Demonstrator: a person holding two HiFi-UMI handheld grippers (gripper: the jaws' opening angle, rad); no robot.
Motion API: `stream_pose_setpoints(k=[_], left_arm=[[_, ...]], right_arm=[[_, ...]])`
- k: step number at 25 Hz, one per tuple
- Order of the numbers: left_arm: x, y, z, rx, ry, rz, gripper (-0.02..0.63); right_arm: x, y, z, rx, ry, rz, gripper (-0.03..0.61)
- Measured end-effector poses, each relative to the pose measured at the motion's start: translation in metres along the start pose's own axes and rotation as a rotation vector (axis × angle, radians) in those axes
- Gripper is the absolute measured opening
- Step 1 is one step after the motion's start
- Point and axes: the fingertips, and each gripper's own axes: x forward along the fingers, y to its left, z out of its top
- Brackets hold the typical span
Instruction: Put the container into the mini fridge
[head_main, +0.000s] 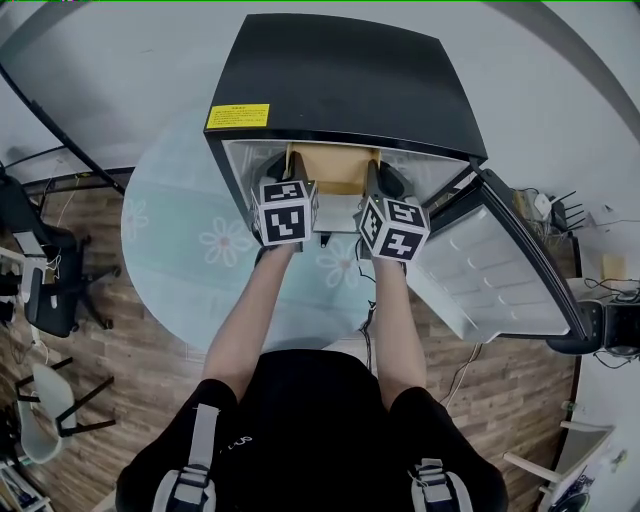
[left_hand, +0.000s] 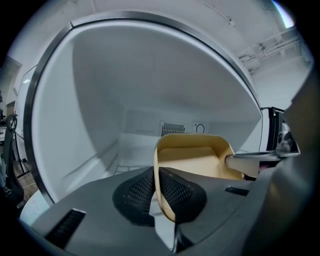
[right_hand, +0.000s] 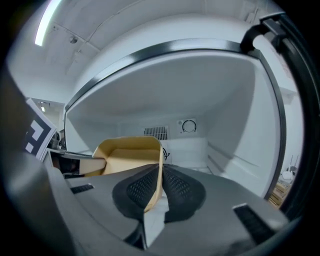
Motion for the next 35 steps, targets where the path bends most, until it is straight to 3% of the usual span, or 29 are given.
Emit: stream_pose_setpoints(k=[10, 16, 26, 35], left_arm=[[0.027, -0.002, -0.009, 0.029, 0.016, -0.019, 0.009], [0.038, 0.000, -0.008, 0.052, -0.021, -0.030, 0.009], [0.040, -0.007, -0.004, 0.188, -0.084, -0.015, 0.051], [0.038, -0.005, -0.006, 0.177, -0.093, -0.004, 0.094]], right_arm=[[0.019, -0.011, -0.008, -0.010, 0.029, -0.035, 0.026], [0.030, -0.017, -0.009, -0.033, 0.025, -0.062, 0.032], [0.039, -0.023, -0.012, -0.069, 0.007, -0.116, 0.063], [0.041, -0.019, -0.013, -0.083, -0.004, -0.116, 0.086]])
